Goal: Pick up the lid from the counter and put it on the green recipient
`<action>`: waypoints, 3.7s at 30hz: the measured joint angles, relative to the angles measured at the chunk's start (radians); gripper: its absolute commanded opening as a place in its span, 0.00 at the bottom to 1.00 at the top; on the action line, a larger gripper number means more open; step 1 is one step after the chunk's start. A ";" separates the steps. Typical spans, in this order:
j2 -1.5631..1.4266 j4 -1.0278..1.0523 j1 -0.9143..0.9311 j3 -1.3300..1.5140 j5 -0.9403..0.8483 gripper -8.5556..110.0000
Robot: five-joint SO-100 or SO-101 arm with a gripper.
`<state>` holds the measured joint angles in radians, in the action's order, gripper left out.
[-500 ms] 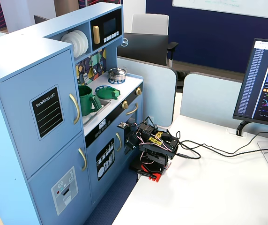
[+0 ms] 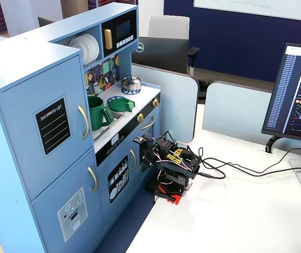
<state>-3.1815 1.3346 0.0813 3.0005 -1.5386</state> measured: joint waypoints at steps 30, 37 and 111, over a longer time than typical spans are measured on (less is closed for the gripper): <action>0.942 -1.355 0.522 -0.749 -0.060 0.39; 1.115 -1.388 0.522 -0.874 -0.075 0.39; 1.229 -0.836 -0.012 -1.634 -0.141 0.07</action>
<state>-1.9528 0.4985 0.0690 1.3668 -1.6797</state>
